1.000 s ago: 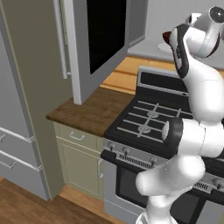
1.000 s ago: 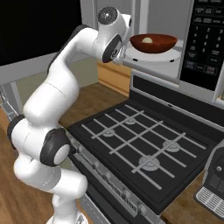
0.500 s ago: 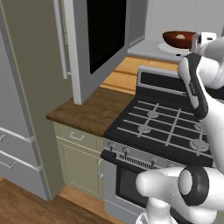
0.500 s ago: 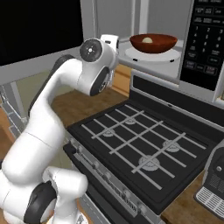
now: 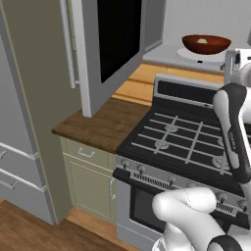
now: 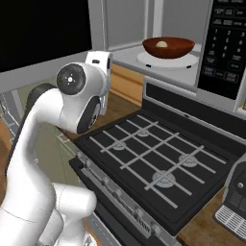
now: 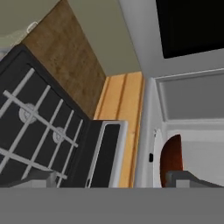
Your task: Pick the mushroom from the sink and place it in the bowl. Then pick the bowl and place it in the microwave. Then close the microwave door and press the start button.
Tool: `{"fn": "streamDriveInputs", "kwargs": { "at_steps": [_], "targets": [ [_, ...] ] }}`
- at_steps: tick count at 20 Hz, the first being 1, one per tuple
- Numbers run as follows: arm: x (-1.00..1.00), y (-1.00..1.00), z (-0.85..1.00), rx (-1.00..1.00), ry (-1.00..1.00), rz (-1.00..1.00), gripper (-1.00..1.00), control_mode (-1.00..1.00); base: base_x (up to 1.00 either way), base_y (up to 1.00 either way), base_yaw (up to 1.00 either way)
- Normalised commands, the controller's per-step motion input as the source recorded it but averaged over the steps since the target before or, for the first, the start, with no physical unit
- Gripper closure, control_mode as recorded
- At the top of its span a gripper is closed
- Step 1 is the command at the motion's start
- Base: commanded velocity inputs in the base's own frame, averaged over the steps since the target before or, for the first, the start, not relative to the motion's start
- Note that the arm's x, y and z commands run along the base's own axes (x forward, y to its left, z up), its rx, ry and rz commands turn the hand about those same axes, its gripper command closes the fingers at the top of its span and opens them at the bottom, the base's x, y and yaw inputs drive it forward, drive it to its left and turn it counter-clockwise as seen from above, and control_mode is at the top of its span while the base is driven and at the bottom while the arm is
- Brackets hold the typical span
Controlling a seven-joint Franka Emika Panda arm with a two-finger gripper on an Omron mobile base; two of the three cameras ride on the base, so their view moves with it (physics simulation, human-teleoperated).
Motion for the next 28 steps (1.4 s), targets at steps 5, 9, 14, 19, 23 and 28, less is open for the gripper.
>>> {"fn": "streamDriveInputs", "kwargs": {
  "at_steps": [5, 9, 14, 19, 23, 28],
  "targets": [
    [-1.00, 0.66, 0.00, 0.02, 0.00, 0.00, -1.00, -1.00, 0.00, 0.00, 0.00],
    [-1.00, 0.80, 0.00, 0.00, 0.00, 0.00, -1.00, -1.00, 0.00, 0.00, 0.00],
    [-0.88, 0.96, 0.01, 0.00, -0.09, 0.00, -1.00, -1.00, 0.00, 0.00, 0.00],
    [-0.21, 0.99, 0.02, 0.00, -0.06, -0.07, -1.00, -1.00, 0.00, 0.00, 0.00],
    [0.00, 1.00, 0.00, -0.05, -0.17, -0.07, -1.00, -1.00, 0.00, 0.00, 0.00],
    [0.00, 1.00, 0.00, -0.06, -0.16, -0.09, -1.00, -1.00, 0.00, 0.00, 0.00]
  ]
}}
